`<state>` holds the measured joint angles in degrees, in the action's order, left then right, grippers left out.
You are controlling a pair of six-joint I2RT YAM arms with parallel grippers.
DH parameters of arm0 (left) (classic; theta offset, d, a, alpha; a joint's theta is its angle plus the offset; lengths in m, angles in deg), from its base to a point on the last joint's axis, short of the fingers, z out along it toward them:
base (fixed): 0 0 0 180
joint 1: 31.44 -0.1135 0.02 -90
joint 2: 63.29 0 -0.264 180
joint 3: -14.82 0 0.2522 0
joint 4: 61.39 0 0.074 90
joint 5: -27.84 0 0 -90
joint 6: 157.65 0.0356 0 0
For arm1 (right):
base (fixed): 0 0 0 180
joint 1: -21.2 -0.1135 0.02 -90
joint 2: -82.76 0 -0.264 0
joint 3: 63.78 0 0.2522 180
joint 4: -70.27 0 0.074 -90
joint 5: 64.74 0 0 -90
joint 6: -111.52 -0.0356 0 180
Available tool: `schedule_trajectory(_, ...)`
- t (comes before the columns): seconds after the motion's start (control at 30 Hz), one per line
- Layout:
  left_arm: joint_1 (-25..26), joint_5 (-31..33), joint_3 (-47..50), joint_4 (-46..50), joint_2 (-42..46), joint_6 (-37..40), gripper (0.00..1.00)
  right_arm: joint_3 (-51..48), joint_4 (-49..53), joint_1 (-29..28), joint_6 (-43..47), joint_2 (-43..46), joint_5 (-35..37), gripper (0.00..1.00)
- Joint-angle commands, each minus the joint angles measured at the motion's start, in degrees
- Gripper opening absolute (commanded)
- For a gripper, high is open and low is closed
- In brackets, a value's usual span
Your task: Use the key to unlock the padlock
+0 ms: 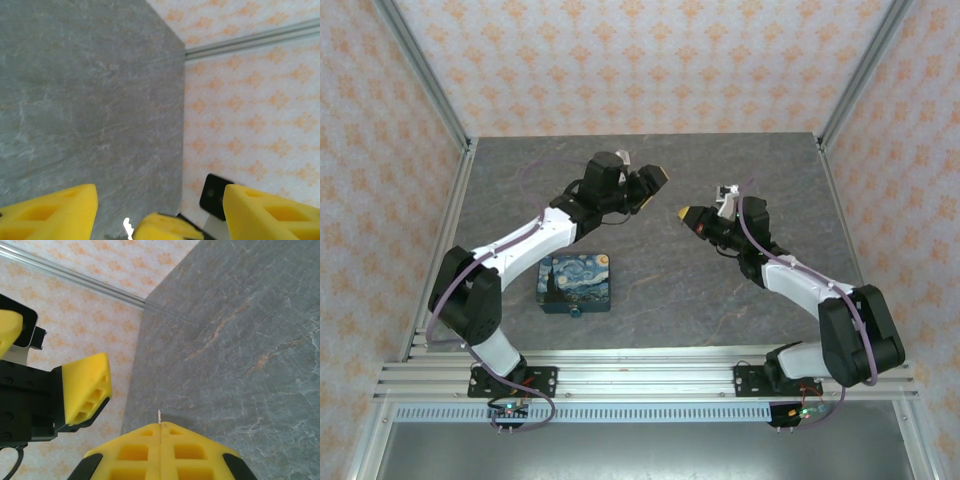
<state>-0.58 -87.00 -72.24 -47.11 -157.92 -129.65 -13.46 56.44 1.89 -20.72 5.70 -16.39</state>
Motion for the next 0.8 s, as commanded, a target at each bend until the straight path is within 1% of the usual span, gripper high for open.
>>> schedule_trajectory(0.0, -0.52, -3.85, -0.79, 6.17, 0.99, 5.13, 0.65, 1.06, 0.44, -0.11, 2.60, 1.11, -1.53, 0.00)
schedule_trajectory(0.13, -0.84, -6.83, -1.09, 7.40, -1.21, 8.03, 0.58, 0.65, -2.62, -0.20, 0.10, 0.45, -3.04, 0.00)
schedule_trajectory(0.2, -1.04, -7.85, -0.44, 6.10, -2.15, 8.40, 0.53, 0.23, -4.69, -0.19, -1.41, 0.20, -3.76, 0.00)
schedule_trajectory(0.3, -1.14, -9.32, 0.33, 3.49, -3.42, 8.25, 0.49, -0.18, -6.44, -0.16, -2.55, -0.05, -4.54, 0.00)
schedule_trajectory(0.43, -1.14, -10.39, 0.28, 1.89, -4.34, 7.36, 0.48, -0.45, -5.97, -0.20, -2.16, 0.43, -4.67, 0.00)
schedule_trajectory(0.53, -1.14, -10.72, 0.44, 0.86, -4.43, 4.93, 0.54, 0.00, -2.22, -0.26, 0.90, 1.66, -4.02, 0.00)
schedule_trajectory(0.63, -1.24, -10.42, 0.24, 1.82, -4.45, 1.55, 0.57, 1.30, 7.01, -1.69, 8.99, 5.16, 1.09, 0.00)
schedule_trajectory(0.7, -1.25, -10.23, -0.04, 2.58, -4.43, -1.28, 0.58, 2.72, 14.91, -3.73, 16.45, 7.90, 7.64, 0.00)
schedule_trajectory(0.77, -1.47, -9.78, -1.24, 5.74, -4.63, -3.30, 0.58, 3.04, 19.28, -6.09, 22.29, 10.18, 15.01, 0.00)
